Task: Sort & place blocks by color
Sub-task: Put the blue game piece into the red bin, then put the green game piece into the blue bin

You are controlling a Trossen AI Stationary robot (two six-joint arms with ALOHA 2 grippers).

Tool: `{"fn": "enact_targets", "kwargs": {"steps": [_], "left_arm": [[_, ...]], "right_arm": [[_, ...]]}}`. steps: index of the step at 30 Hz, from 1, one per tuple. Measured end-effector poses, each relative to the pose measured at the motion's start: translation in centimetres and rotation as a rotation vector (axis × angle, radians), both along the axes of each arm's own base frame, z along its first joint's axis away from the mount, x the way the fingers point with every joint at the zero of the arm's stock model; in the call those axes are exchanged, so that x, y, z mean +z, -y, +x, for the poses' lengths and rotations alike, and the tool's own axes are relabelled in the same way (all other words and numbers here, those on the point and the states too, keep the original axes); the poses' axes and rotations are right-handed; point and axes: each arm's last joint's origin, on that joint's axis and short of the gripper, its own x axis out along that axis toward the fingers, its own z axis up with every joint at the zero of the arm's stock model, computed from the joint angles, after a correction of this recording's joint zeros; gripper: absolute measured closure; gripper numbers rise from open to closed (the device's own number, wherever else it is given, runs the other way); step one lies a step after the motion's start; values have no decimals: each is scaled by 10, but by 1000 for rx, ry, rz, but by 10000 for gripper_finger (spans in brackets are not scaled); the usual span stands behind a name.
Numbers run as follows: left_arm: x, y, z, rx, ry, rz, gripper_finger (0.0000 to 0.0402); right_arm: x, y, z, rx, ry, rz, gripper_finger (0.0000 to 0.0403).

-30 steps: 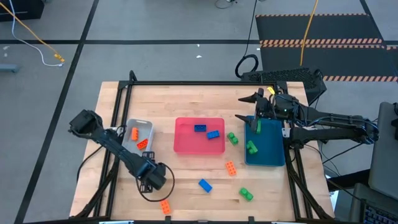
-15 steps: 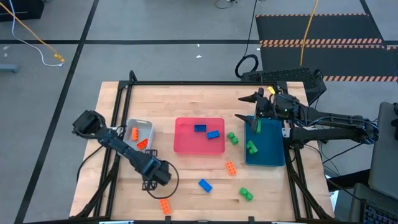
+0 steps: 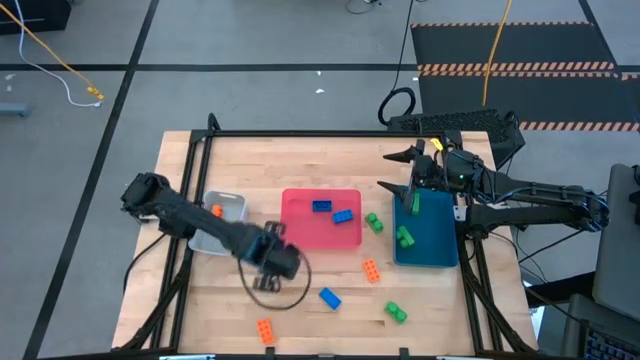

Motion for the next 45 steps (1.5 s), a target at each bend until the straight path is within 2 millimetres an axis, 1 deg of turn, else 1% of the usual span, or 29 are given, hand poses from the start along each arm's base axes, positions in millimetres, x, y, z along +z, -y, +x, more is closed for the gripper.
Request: {"fn": "enact_targets", "kwargs": {"steps": [3,6,9,13,16,21,24,27,32,34,37,40,42,45], "left_arm": [[17,-22,17,-16,90,80,263],[23,-49,31,-2,156,103,263],[21,-74,40,21,201,119,257],[10,-97,44,37,219,128,228],[3,-109,46,54,244,115,223],[0,-119,49,72,275,64,241],[1,-121,51,58,299,70,249],[3,-123,55,14,343,95,249],[12,-131,66,-52,471,160,246],[15,-139,70,-37,518,198,246],[21,-157,73,12,588,219,246],[25,-180,75,40,656,172,246],[27,-195,74,51,697,129,245],[33,-217,71,64,770,64,245]], "right_arm": [[0,0,0,0,4,-3,62],[1,0,0,0,5,-3,62],[1,0,0,0,5,-3,62],[0,0,0,2,0,-18,62],[0,0,0,2,-6,-19,62],[-1,0,1,2,-11,-18,62],[-3,1,4,1,-25,-15,62],[-7,2,10,2,-36,-12,62],[-13,6,24,-1,-49,-22,62],[-14,8,28,-28,-48,-40,62],[-16,10,30,-92,-61,-49,62],[-18,12,29,-156,-79,-41,62],[-21,12,28,-192,-94,-4,62],[-32,11,25,-219,-196,61,62]]}}
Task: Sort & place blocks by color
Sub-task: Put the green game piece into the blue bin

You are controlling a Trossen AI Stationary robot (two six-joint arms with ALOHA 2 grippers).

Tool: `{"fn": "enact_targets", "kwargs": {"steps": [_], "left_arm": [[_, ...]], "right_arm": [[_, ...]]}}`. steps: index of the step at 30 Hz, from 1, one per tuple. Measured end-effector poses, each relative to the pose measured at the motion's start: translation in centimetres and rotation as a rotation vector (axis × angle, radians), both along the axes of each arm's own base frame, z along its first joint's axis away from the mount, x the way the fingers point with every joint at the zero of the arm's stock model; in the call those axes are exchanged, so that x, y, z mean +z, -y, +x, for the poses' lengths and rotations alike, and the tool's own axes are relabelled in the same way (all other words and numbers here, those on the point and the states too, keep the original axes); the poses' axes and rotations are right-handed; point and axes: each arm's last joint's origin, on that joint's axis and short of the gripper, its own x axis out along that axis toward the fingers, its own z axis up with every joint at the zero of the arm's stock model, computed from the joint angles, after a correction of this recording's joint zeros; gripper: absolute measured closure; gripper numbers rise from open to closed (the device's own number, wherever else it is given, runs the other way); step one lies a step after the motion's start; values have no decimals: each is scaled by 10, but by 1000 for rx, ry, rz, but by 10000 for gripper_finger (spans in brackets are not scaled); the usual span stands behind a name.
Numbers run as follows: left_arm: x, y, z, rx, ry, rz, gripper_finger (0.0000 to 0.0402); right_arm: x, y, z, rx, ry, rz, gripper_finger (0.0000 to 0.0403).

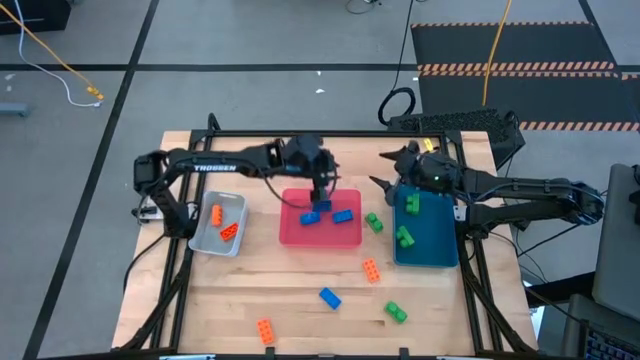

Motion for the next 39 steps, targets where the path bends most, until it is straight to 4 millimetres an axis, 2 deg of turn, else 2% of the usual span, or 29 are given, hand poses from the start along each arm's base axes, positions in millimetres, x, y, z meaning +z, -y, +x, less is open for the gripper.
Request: {"fn": "enact_targets", "kwargs": {"steps": [5,13,18,23,27,32,39], "left_arm": [[15,-24,-5,-79,145,-86,245],[15,-46,-13,-76,169,-121,245],[28,-48,-16,-73,245,-95,245],[50,-40,-20,-86,346,-78,245],[60,-26,-36,-87,397,-71,245],[70,-8,-81,-4,472,-7,245],[78,8,-143,58,557,-5,245]], "right_arm": [[-15,-5,-2,-58,-196,108,62],[0,-13,18,-44,-398,184,62],[-4,-17,44,-23,-619,201,62],[-12,-24,62,-1,-746,254,62],[-23,-36,64,-6,-756,370,62],[-41,-51,65,-45,-781,425,62],[-61,-52,80,-91,-781,466,62]]}}
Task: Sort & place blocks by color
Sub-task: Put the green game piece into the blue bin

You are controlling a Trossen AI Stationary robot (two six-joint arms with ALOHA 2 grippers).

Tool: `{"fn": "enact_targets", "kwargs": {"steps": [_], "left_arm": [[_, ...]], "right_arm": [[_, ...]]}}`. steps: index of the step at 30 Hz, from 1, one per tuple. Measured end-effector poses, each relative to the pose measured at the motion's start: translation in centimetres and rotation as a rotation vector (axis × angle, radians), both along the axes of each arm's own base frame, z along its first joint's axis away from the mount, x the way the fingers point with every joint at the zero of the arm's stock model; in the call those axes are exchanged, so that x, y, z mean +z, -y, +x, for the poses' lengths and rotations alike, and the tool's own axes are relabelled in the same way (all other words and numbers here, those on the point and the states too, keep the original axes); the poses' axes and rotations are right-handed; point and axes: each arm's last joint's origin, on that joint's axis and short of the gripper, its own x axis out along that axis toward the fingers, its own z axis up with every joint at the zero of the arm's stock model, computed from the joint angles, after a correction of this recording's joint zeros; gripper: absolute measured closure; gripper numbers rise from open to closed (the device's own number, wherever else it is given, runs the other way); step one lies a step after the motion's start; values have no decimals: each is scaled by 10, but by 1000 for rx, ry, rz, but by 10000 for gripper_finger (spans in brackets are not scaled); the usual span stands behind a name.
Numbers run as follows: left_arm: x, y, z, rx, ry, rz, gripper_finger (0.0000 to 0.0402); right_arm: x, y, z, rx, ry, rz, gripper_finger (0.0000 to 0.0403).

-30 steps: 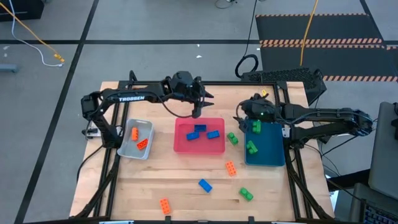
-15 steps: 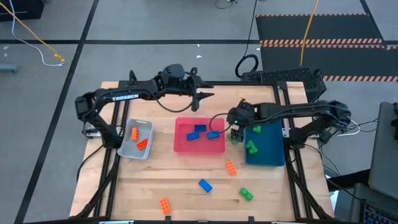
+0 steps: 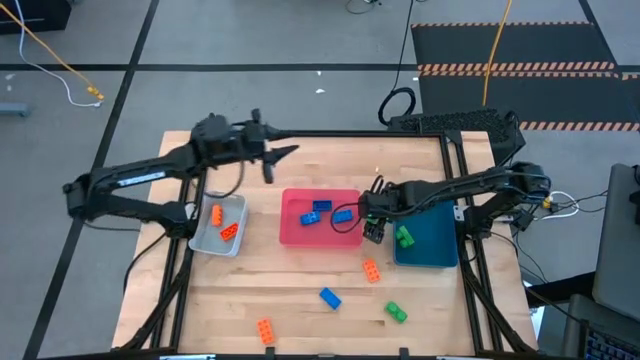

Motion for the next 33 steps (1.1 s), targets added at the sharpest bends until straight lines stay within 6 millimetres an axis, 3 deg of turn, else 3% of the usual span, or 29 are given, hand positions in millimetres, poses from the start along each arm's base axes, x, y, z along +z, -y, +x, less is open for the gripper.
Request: {"fn": "enact_targets", "kwargs": {"steps": [8,19,25,33], "left_arm": [[3,17,-35,-7,73,-17,245],[4,23,-46,-17,91,0,245],[4,23,-46,-17,86,-1,245],[3,23,-46,-16,73,9,245]], "right_arm": [[-20,0,2,4,-127,-8,62],[-38,3,9,-7,-170,-13,66],[-54,11,11,2,-237,-11,93],[-50,14,10,-2,-227,-17,165]]}}
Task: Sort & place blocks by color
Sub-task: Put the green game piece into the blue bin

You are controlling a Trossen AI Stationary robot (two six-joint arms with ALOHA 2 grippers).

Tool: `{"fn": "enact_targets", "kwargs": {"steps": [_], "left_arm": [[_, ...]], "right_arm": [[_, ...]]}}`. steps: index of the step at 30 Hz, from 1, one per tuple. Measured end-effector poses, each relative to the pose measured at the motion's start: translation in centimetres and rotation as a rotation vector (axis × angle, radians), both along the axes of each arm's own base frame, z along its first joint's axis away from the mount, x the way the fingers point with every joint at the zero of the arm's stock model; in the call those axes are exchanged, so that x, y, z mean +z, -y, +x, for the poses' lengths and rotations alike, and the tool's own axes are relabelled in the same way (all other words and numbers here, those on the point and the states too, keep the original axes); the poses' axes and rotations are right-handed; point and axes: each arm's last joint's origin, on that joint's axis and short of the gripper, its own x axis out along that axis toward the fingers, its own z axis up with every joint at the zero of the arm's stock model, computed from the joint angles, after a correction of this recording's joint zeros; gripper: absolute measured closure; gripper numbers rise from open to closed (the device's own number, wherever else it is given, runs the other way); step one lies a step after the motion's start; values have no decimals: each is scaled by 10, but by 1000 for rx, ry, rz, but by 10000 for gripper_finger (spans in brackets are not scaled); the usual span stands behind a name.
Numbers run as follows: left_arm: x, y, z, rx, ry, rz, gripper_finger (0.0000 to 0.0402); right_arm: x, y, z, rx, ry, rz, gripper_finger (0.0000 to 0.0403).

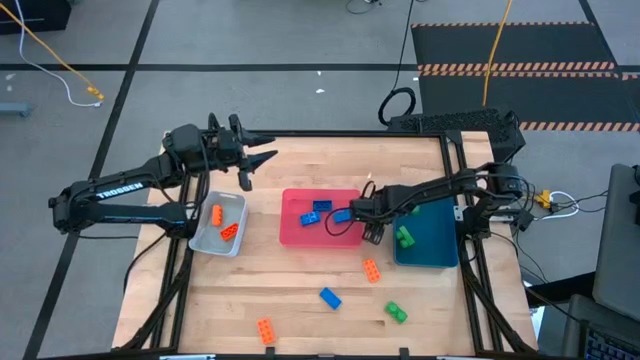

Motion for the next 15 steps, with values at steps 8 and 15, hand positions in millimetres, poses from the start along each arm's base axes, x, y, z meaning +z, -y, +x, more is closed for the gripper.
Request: {"fn": "enact_targets", "kwargs": {"steps": [8,15], "left_arm": [[-2,0,0,2,-22,17,245],[-2,0,0,4,-22,12,245]], "right_arm": [[31,5,-12,-14,75,1,300],[67,10,-31,-56,182,9,397]]}}
